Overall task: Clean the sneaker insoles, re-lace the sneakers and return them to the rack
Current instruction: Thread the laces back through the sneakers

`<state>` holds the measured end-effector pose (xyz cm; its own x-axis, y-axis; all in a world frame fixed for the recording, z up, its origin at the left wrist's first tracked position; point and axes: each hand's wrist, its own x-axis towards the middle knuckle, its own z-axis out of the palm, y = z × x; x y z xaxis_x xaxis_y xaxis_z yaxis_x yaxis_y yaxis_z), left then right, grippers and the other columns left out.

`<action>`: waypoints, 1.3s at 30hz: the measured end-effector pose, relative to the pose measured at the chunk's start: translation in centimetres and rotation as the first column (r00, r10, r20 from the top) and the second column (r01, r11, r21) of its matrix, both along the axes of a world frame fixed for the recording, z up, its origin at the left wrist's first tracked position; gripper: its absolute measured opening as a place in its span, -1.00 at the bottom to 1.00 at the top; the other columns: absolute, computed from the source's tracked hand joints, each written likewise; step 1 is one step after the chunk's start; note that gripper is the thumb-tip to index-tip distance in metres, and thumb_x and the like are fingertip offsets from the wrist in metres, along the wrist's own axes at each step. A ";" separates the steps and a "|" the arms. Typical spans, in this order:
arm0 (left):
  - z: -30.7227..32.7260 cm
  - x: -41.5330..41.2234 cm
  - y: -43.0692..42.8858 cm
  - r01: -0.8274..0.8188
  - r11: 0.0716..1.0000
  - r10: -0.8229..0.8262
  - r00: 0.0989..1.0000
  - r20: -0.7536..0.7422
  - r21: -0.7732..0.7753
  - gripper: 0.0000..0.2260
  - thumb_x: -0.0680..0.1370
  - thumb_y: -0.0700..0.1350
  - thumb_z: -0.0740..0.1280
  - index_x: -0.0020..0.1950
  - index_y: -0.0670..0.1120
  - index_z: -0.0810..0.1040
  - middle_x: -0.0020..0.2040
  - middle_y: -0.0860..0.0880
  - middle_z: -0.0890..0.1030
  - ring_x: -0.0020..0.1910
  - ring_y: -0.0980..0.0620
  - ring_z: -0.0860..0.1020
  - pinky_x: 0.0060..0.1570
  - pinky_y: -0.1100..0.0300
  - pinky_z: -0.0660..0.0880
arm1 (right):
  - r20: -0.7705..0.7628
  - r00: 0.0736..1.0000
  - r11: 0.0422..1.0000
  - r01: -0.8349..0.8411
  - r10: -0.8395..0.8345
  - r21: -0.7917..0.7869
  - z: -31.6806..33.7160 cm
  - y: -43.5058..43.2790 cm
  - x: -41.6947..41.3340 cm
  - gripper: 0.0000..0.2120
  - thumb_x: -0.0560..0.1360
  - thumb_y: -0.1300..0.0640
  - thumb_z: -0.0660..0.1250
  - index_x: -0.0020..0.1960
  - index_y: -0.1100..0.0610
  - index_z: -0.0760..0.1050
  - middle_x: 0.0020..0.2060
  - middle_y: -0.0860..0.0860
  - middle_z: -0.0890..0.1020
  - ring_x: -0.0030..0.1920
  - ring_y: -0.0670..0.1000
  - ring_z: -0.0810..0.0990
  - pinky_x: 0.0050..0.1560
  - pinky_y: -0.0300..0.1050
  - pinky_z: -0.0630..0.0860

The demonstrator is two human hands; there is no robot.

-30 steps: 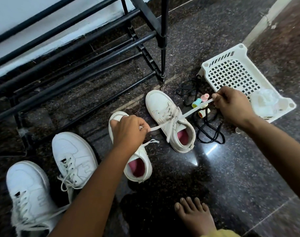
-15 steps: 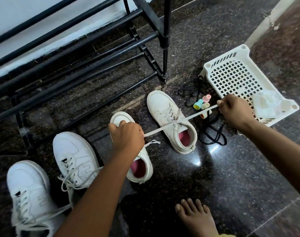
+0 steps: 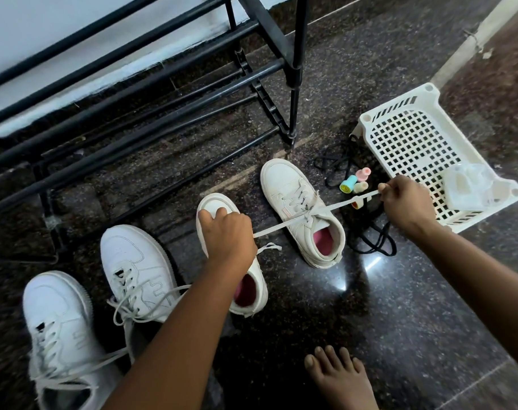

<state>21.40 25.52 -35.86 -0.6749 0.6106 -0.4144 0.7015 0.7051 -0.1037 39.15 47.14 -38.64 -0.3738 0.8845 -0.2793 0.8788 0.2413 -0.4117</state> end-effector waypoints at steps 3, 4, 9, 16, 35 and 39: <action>0.1 0.0 0.0 0.012 1.000 -0.012 1.000 0.001 -0.005 -0.84 0.50 -0.18 0.24 -0.10 0.04 0.58 -0.13 0.07 0.58 0.06 0.01 0.39 0.10 0.05 0.20 | -0.016 0.999 0.999 0.049 -0.050 -0.022 -0.5 -0.5 0.1 -0.83 0.60 0.06 0.18 -0.12 0.11 0.42 -0.19 0.13 0.51 -0.16 0.13 0.46 -0.19 -0.07 0.33; 0.3 0.2 0.0 -0.001 1.000 0.001 1.000 0.010 0.002 -0.84 0.51 -0.18 0.24 -0.09 0.04 0.57 -0.12 0.07 0.57 0.07 0.01 0.39 0.11 0.06 0.21 | -0.024 0.997 0.997 0.068 -0.069 -0.032 -0.6 -0.7 0.1 -0.82 0.60 0.06 0.18 -0.12 0.12 0.42 -0.19 0.13 0.52 -0.16 0.13 0.47 -0.19 -0.07 0.32; 0.5 0.9 -0.4 -0.067 0.995 0.063 0.996 0.057 0.075 -0.84 0.52 -0.13 0.23 -0.05 0.04 0.60 -0.10 0.07 0.60 0.07 0.01 0.43 0.09 0.05 0.19 | -0.125 0.983 0.989 0.127 -0.135 -0.069 -0.1 -1.6 -0.2 -0.77 0.62 0.06 0.15 -0.09 0.19 0.43 -0.22 0.10 0.52 -0.27 0.07 0.43 -0.22 -0.08 0.33; 1.8 2.3 -1.3 -0.317 0.929 0.280 0.940 0.193 0.194 -0.86 0.54 -0.05 0.22 -0.09 0.05 0.58 -0.33 0.10 0.36 -0.15 0.03 0.34 0.05 0.07 0.26 | -0.287 0.938 0.981 0.178 -0.193 -0.076 1.3 -3.2 -0.6 -0.82 0.62 0.09 0.15 -0.08 0.17 0.40 -0.37 -0.03 0.45 -0.38 -0.05 0.36 -0.38 -0.18 0.26; 2.0 8.4 -1.8 -0.256 0.956 0.186 0.907 0.378 0.145 -0.54 0.53 0.12 0.23 0.39 -0.01 0.33 0.35 -0.01 0.39 0.35 -0.05 0.31 0.25 -0.06 0.14 | -0.449 0.890 0.996 -0.051 0.081 0.080 1.1 -7.5 -0.9 -0.83 0.57 0.05 0.22 -0.10 0.15 0.42 -0.17 0.08 0.53 -0.26 0.12 0.46 -0.20 0.13 0.47; 3.8 9.1 -4.4 -0.013 0.996 -0.015 0.950 0.311 0.088 -0.45 0.52 0.09 0.25 0.45 -0.07 0.23 0.36 -0.07 0.36 0.34 -0.09 0.30 0.31 -0.09 0.14 | -0.344 0.934 0.973 -0.021 0.102 0.230 1.4 -9.0 -1.6 -0.65 0.47 -0.02 0.16 0.11 0.19 0.44 0.09 0.20 0.43 0.04 0.21 0.40 0.06 0.09 0.31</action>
